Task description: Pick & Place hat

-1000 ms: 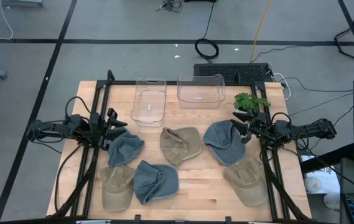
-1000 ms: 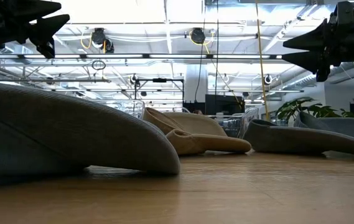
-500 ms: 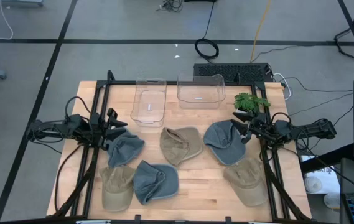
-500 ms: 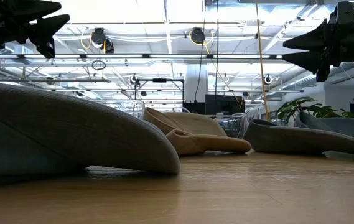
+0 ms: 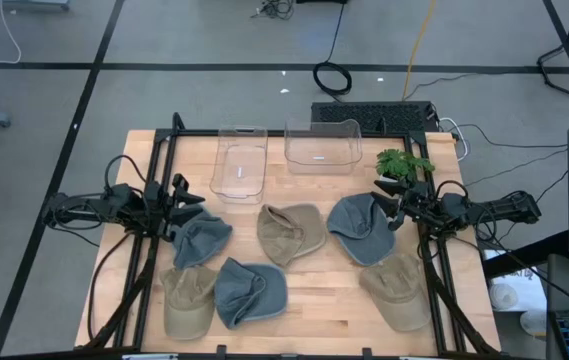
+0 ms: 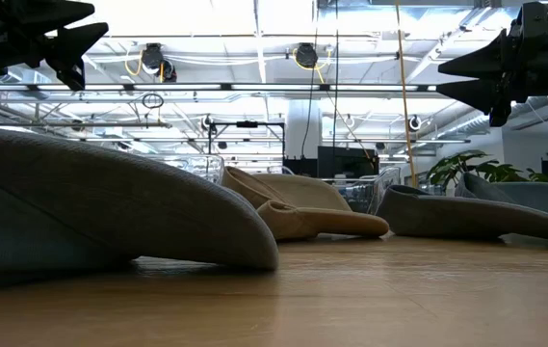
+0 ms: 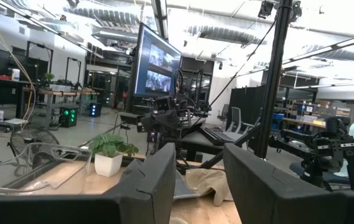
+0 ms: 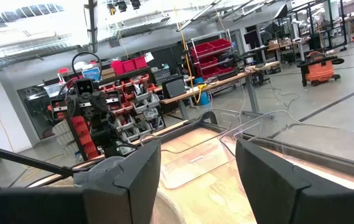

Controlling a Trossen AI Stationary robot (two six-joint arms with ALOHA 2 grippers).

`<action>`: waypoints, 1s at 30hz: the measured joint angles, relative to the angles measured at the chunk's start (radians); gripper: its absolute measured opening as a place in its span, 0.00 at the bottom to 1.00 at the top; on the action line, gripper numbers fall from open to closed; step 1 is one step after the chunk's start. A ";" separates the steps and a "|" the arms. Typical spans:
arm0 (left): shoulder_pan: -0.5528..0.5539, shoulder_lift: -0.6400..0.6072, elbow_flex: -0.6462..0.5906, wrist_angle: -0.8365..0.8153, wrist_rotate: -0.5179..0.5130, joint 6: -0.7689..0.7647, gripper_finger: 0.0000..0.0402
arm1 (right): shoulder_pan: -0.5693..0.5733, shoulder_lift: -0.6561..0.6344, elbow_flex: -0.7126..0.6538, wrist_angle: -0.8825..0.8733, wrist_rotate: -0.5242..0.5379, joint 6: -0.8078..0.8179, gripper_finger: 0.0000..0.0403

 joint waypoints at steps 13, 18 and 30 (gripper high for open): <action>0.000 0.000 0.000 0.000 0.000 0.000 0.37 | 0.000 0.000 0.000 0.000 0.000 0.000 0.49; 0.000 0.000 0.000 0.000 0.000 0.000 0.36 | 0.000 0.000 0.000 0.012 0.000 -0.003 0.49; 0.000 0.000 0.000 0.000 0.000 0.000 0.37 | 0.003 0.056 0.163 -0.059 -0.062 -0.190 0.49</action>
